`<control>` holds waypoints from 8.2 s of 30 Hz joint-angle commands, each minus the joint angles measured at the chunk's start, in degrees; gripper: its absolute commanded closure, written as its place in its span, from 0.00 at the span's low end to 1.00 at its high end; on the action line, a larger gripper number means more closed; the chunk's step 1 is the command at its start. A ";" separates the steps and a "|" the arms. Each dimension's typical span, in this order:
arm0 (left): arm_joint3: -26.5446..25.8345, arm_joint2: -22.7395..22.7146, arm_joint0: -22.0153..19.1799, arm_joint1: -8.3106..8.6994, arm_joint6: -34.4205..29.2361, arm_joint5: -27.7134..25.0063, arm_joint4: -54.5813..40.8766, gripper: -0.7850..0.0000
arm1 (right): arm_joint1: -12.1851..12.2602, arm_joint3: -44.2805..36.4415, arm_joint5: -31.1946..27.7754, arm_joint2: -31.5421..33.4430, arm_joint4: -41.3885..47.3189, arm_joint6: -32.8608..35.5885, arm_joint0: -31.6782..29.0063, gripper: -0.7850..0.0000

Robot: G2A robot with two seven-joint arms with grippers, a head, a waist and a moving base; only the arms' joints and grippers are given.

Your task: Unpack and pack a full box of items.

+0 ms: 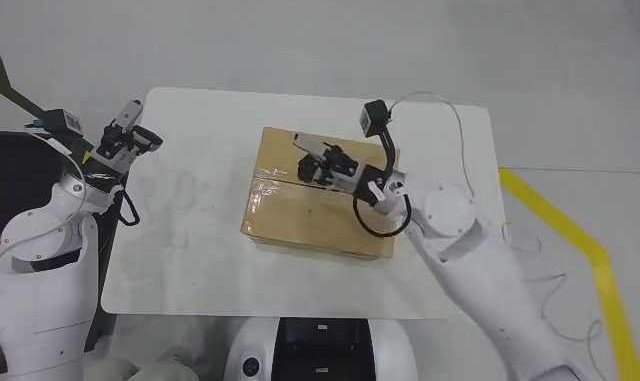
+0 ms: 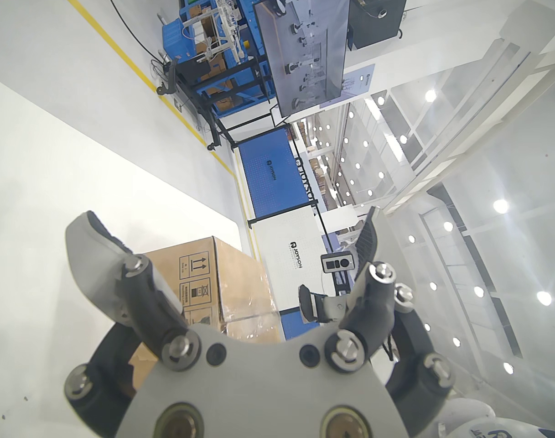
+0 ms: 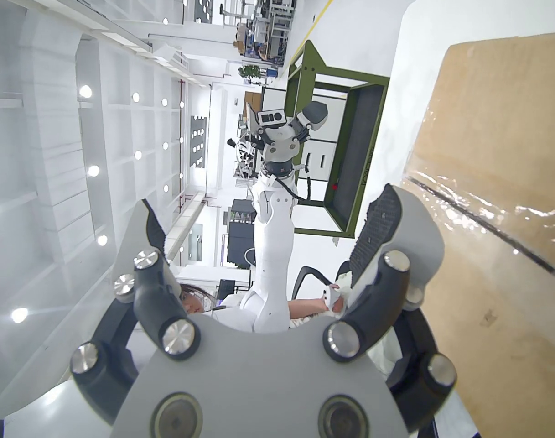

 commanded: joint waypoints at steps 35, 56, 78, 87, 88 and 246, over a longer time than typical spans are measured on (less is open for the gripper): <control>0.00 0.00 0.00 0.00 0.00 0.00 0.00 0.00 | -10.88 23.53 7.68 -18.25 2.00 -3.76 17.57 0.00; 0.00 0.00 0.00 0.00 0.00 0.00 0.00 0.00 | -6.38 10.60 16.55 -6.82 -6.96 -2.74 5.60 0.00; 0.00 0.00 0.00 0.00 0.00 0.00 0.00 0.00 | -2.01 -5.07 25.13 7.75 -14.44 -6.08 -9.74 0.00; 0.00 0.00 0.00 0.00 0.00 0.00 0.00 0.00 | -0.67 -10.30 26.75 14.08 -15.42 -7.74 -16.51 0.00; 0.00 0.00 0.00 0.00 0.00 0.00 0.00 0.00 | -0.54 -10.73 26.85 14.69 -15.47 -7.84 -17.15 0.00; 0.00 0.00 0.00 0.00 0.00 0.00 0.00 0.00 | 2.18 -16.61 -13.33 38.68 -6.55 -22.36 -45.20 0.00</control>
